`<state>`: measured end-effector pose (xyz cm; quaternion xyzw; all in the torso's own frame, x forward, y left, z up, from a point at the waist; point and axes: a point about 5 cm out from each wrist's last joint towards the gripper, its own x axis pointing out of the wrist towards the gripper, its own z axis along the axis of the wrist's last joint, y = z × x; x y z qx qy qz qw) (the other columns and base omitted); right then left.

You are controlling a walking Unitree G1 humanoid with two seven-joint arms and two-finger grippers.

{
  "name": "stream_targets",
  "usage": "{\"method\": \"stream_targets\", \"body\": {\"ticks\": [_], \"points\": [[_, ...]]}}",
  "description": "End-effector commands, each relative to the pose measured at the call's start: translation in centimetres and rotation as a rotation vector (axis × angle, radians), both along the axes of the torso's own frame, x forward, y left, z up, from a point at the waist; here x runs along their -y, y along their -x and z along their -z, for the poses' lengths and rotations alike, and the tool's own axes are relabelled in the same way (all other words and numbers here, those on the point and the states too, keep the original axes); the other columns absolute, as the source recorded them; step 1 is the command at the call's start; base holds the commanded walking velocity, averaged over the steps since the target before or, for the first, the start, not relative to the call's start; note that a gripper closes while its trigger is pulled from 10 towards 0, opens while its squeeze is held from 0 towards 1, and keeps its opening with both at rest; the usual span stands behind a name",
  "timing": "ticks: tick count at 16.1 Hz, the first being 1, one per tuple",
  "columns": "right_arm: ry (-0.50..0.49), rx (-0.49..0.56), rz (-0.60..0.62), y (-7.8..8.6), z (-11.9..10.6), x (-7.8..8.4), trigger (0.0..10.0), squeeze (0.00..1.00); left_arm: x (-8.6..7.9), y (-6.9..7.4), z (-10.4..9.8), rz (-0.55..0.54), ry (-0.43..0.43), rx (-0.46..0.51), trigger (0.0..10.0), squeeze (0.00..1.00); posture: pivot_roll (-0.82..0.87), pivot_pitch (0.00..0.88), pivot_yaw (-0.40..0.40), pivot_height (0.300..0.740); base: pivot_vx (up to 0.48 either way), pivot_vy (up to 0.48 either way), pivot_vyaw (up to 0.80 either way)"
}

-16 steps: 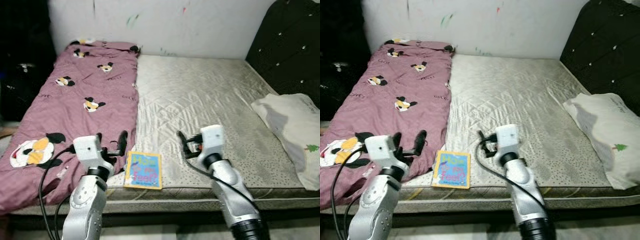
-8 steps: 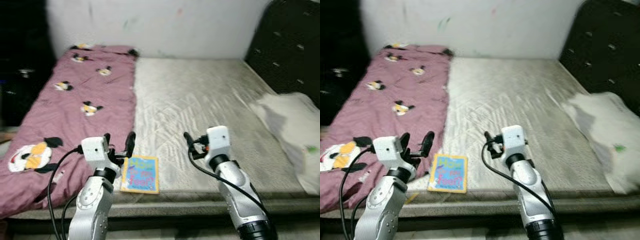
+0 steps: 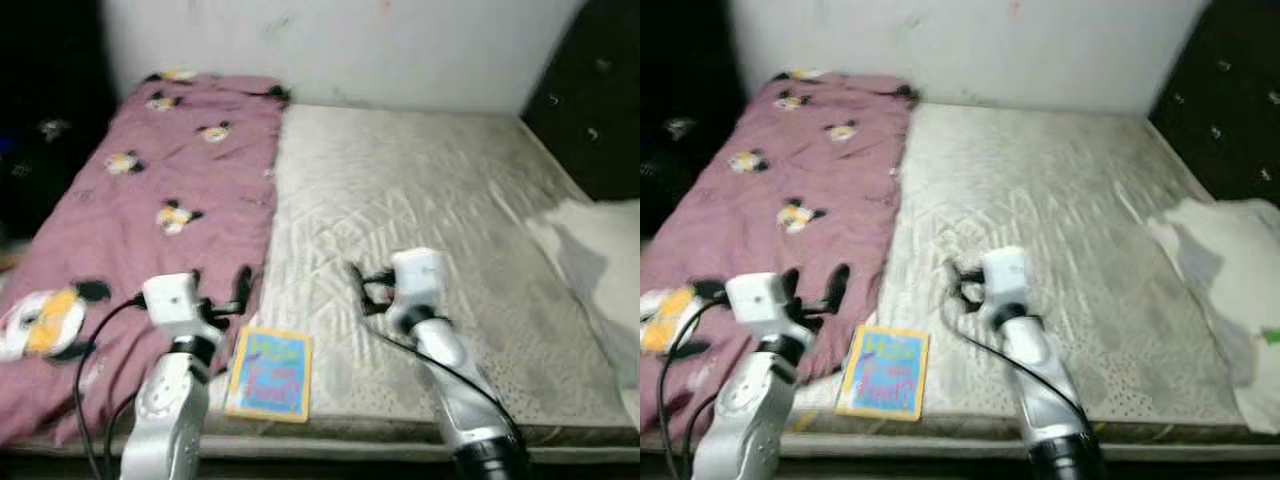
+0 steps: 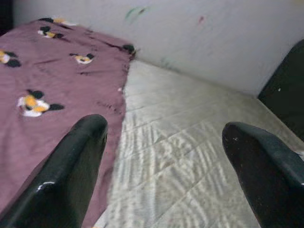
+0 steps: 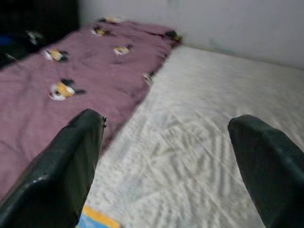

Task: Clean up the room

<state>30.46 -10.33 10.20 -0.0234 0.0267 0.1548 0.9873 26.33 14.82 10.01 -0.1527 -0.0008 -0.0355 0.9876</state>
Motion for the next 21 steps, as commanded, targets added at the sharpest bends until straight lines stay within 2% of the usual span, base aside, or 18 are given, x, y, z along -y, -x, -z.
{"method": "stream_targets", "body": {"ticks": [1, 5, 7, 10, 12, 13, 15, 16, 18, 19, 21], "points": [[0.025, -0.010, 0.052, 0.1, 0.4, 1.8, 10.0, 0.00, 0.9, -0.2, 0.1, 0.001, 0.000, -0.026, 10.0, 0.00, 0.00, 0.022, -0.036, 0.740, 0.000, 0.000, 0.00], [0.024, -0.014, 0.056, 0.1, 0.5, 1.9, 10.0, 0.00, 0.4, -0.1, 0.5, -0.024, -0.002, -0.042, 10.0, 0.00, 0.00, 0.020, -0.038, 0.740, 0.000, 0.000, 0.00], [0.014, -0.030, 0.063, 0.3, 0.8, 2.0, 10.0, 0.00, 0.5, 0.1, 0.6, -0.023, 0.011, -0.050, 10.0, 0.00, 0.00, 0.014, -0.037, 0.740, 0.000, 0.480, 0.00], [-0.054, 0.052, 0.086, 0.1, -0.8, 2.3, 10.0, 0.00, -0.1, 0.3, 0.7, -0.071, -0.023, -0.039, 10.0, 0.00, 0.01, 0.002, -0.032, 0.740, 0.000, 0.470, -0.21], [-0.086, 0.100, 0.152, 0.2, -2.3, 3.6, 10.0, 0.00, -2.4, 1.0, 0.4, -0.172, -0.098, -0.037, 10.0, 0.00, 0.01, 0.000, -0.025, 0.740, 0.000, 0.000, 0.00], [-0.067, 0.114, 0.196, 0.7, -2.4, 4.8, 10.0, 0.00, -4.1, 2.0, 0.2, -0.213, -0.169, -0.022, 10.0, 0.00, 0.01, 0.000, -0.022, 0.740, 0.000, 0.000, 0.00], [-0.010, 0.108, 0.252, 1.6, -1.4, 6.3, 10.0, 0.00, -6.1, 3.3, 0.6, -0.308, -0.259, -0.016, 10.0, 0.00, 0.02, 0.000, -0.028, 0.740, 0.000, 0.000, 0.00], [0.010, 0.102, 0.272, 1.9, -1.2, 6.8, 10.0, 0.00, -6.7, 4.0, 0.9, -0.318, -0.261, -0.024, 10.0, 0.00, 0.02, 0.000, -0.034, 0.740, 0.000, 0.000, 0.00], [0.032, 0.110, 0.266, 1.7, -1.2, 6.7, 10.0, 0.00, -6.9, 4.1, 0.8, -0.342, -0.322, 0.002, 10.0, 0.00, 0.01, 0.000, -0.042, 0.740, 0.000, 0.000, 0.00], [0.041, 0.118, 0.257, 1.4, -1.4, 6.6, 10.0, 0.00, -6.3, 4.0, 0.6, -0.290, -0.330, 0.035, 10.0, 0.00, 0.01, 0.000, -0.044, 0.740, 0.000, 0.000, 0.00], [0.051, 0.143, 0.258, 0.8, -2.0, 6.3, 10.0, 0.00, -6.1, 3.4, 0.6, -0.268, -0.380, 0.072, 10.0, 0.00, 0.01, 0.000, -0.045, 0.740, 0.000, 0.000, 0.00]]}}
